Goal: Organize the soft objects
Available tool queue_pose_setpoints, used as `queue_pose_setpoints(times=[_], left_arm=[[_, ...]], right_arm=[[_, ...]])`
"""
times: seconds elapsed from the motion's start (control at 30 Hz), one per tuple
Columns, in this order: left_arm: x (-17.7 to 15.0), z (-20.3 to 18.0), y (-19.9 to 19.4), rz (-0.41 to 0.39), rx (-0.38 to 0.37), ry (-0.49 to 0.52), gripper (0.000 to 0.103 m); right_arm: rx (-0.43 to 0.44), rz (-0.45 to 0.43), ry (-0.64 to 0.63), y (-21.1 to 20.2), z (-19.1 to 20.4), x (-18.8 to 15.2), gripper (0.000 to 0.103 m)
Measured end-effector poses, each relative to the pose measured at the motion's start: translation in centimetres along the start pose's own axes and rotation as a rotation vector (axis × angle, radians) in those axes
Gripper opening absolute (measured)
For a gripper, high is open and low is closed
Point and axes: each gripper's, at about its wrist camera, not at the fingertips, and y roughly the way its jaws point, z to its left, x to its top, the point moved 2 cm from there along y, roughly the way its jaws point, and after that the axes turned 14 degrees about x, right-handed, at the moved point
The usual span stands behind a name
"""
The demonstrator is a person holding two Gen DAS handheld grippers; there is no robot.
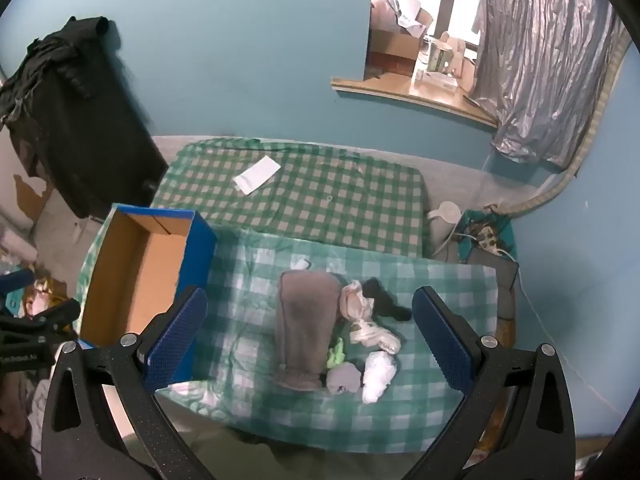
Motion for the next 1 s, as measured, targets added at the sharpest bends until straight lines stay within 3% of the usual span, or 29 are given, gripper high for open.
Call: queue_pose_setpoints(times=[0.3, 1.0], left_arm=[[-0.3, -0.2, -0.2, 0.013, -0.038, -0.031, 0.101], [-0.4, -0.2, 0.3, 0.015, -0.032, -0.024, 0.101]], right_arm=[[0.018, 0.001, -0.001, 0.1, 0.0, 0.0, 0.101], [0.016, 0.013, -0.006, 0.7, 0.1, 0.0, 0.101]])
